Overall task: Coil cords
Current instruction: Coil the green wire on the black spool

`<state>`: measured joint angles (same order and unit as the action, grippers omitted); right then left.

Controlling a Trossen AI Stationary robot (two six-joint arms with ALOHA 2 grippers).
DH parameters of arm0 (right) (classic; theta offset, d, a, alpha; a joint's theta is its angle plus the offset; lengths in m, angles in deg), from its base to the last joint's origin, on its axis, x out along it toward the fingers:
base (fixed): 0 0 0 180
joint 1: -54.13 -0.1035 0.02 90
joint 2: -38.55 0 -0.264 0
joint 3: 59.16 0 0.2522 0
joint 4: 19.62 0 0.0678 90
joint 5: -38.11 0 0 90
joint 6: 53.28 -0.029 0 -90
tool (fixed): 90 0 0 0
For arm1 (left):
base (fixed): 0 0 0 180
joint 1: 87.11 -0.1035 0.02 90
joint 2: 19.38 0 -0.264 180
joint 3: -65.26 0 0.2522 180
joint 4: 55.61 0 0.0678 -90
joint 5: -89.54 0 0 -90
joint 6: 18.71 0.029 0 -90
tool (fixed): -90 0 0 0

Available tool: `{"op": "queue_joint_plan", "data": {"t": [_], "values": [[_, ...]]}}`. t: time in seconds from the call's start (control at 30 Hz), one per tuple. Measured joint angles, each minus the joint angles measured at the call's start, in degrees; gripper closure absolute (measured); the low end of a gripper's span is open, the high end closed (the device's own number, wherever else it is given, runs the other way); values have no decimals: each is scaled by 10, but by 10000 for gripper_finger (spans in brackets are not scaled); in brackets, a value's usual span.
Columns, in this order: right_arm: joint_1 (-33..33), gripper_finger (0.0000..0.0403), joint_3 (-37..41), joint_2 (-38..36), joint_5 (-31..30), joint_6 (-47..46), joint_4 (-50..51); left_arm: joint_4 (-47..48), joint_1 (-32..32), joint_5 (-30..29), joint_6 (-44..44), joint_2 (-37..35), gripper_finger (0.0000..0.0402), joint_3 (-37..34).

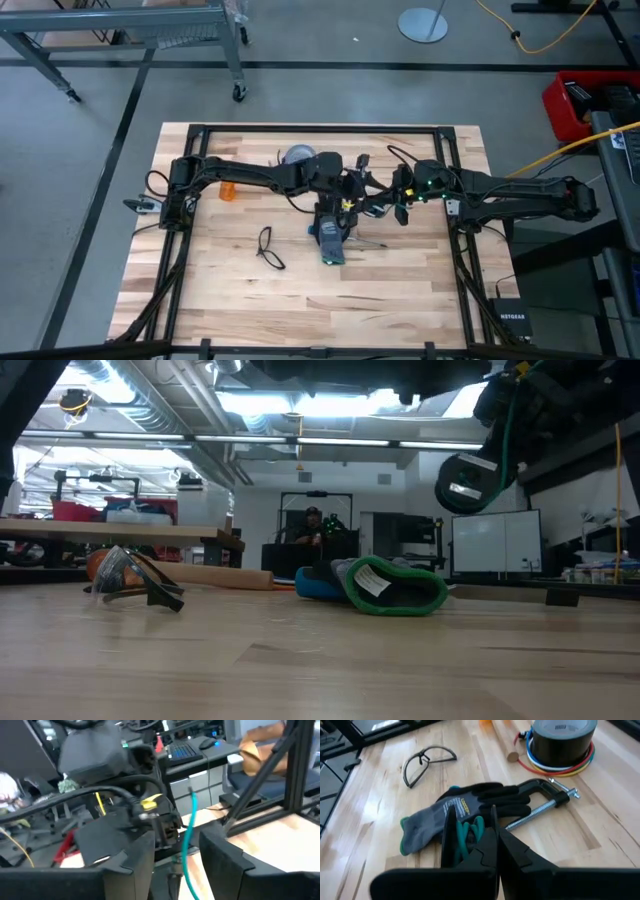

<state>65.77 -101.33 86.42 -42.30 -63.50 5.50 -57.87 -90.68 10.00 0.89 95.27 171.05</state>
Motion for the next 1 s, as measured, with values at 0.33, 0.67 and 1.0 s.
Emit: {"op": "queue_joint_plan", "data": {"t": [0.33, 0.67, 1.0], "values": [[0, 402, 0, 0, -5, -3, -55, -7, 18, -2, 7, 0, 281, 0], [0, 402, -1, 5, -11, -19, -92, -31, 18, -3, 4, 0, 294, 0], [-1, 402, -1, 85, 20, -20, -168, -29, 17, -3, 1, 0, 294, 0]]}}
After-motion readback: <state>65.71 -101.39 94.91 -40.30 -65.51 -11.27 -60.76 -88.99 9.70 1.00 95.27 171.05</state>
